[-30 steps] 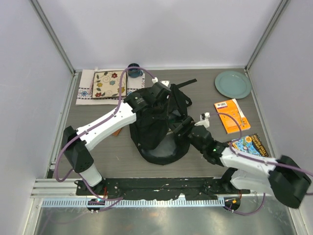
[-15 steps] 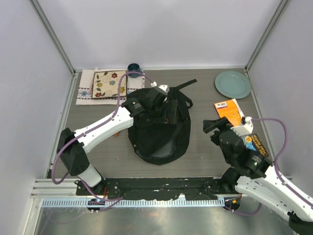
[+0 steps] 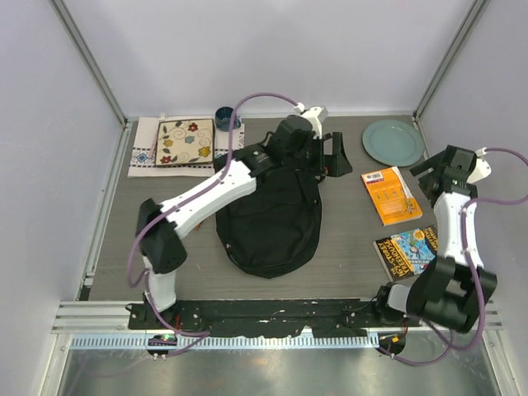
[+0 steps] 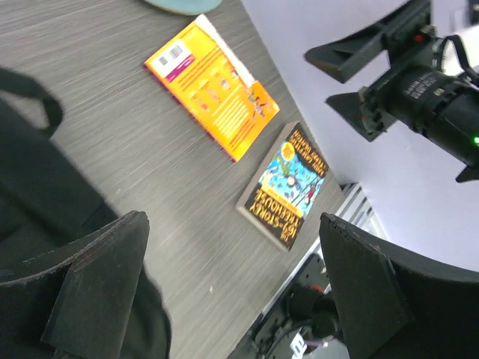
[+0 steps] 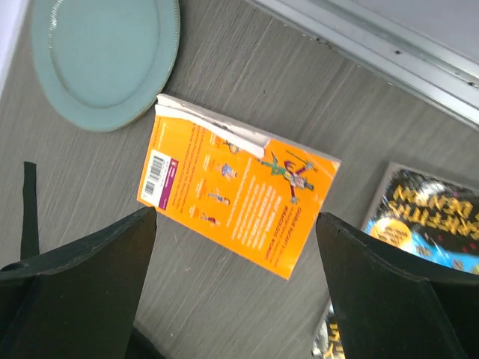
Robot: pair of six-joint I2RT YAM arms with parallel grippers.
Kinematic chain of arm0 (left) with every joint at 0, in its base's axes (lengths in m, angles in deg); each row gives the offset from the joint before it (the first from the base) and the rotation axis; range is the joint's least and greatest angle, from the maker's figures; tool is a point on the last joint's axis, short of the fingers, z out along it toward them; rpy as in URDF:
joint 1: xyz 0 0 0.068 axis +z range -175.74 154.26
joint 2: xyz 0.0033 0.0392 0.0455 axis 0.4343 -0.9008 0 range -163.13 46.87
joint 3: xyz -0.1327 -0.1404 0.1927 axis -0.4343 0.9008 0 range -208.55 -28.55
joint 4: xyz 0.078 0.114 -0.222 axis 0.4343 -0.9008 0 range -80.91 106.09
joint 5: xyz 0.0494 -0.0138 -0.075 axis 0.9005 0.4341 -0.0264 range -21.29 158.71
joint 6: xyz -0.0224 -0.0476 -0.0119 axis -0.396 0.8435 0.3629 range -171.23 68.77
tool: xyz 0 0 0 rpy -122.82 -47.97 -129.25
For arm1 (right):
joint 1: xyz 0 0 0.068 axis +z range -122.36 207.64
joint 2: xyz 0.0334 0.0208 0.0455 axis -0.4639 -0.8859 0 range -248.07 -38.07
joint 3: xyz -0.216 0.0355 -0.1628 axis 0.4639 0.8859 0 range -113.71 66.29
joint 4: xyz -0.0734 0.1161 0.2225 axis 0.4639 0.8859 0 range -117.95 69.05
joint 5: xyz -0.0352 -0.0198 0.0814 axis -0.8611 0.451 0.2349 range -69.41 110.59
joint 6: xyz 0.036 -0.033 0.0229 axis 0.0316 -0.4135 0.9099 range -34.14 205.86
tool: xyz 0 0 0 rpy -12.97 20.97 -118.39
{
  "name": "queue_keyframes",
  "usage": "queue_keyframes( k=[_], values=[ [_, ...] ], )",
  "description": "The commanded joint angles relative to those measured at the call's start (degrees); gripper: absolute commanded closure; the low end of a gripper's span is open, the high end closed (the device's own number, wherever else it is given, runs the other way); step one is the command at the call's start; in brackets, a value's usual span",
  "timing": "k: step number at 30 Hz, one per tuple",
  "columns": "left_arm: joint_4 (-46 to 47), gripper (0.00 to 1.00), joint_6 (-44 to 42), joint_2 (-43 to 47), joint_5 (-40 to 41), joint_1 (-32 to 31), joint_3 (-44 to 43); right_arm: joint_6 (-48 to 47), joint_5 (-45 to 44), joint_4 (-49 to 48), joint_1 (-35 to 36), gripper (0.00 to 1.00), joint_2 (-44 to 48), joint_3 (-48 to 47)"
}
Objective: Pack the student bag
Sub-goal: Pick up the book from the center of the board.
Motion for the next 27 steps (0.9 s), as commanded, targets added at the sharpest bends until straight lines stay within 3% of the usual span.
queue_keyframes(
  k=[1,6,9,17,23,27],
  values=[
    [7.1,0.01,2.9,-11.8,-7.5,-0.1,-10.2,-6.3,16.3,-5.0,-5.6,0.08,-11.0,-6.6],
    [7.8,0.0,6.3,-27.5,-11.5,-0.1,-24.1,-12.4,19.9,-10.9,-8.4,0.09,-20.1,-8.3],
    [9.5,0.0,8.3,-33.6,-12.1,-0.2,-27.2,-13.5,21.9,-13.0,-9.8,0.09,-25.9,-9.2],
    [18.2,0.0,12.2,-40.7,-11.3,-0.3,-25.1,-13.6,25.4,-18.8,-10.2,0.11,-35.3,-8.7],
    [19.7,0.0,14.6,-45.8,-12.7,-0.3,-27.6,-14.5,26.9,-16.6,-10.2,0.11,-38.4,-9.4],
    [20.0,0.0,15.7,-47.2,-13.1,-0.3,-27.8,-14.0,31.5,-15.0,-9.1,0.19,-38.9,-7.5]
  ],
)
